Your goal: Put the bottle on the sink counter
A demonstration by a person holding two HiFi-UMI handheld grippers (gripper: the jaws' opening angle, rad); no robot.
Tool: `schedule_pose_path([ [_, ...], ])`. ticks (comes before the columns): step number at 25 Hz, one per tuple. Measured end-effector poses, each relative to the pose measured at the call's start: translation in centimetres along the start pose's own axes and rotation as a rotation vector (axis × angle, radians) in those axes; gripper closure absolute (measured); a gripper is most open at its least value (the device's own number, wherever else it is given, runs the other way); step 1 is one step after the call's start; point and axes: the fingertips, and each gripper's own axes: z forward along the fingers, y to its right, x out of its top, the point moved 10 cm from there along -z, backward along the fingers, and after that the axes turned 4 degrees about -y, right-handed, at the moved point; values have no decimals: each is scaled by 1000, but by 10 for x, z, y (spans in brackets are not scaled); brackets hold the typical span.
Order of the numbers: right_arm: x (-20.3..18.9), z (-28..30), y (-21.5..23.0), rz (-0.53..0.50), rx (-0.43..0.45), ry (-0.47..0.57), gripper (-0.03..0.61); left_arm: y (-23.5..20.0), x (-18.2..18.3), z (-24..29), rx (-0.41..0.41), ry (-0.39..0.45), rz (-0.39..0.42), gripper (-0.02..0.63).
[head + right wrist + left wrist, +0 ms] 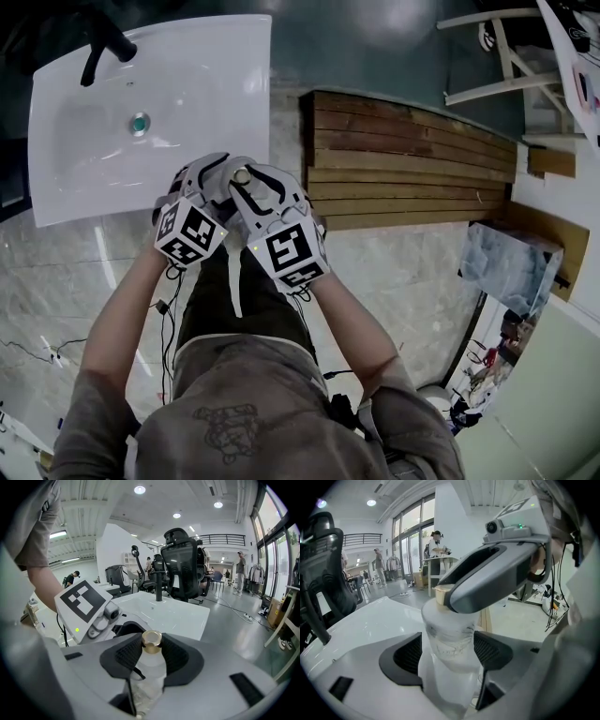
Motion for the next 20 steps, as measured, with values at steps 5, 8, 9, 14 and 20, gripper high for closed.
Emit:
schedule_pose_path([
  [5, 0, -2, 2, 80, 24, 20, 440, 1, -7, -16, -3, -12, -27, 288],
  [8, 0, -1, 2, 68, 19, 25, 440, 0, -10, -25, 11, -2, -45, 288],
  [9, 0, 0, 2, 64, 17, 27, 440, 0, -11, -28, 10, 6, -51, 288],
  [14, -1, 3, 2, 71, 23, 26, 439, 2, -18, -38, 10, 19, -72, 288],
  [20, -1, 2, 3, 122, 63, 31, 405, 1, -17, -48, 25, 17, -76, 288],
])
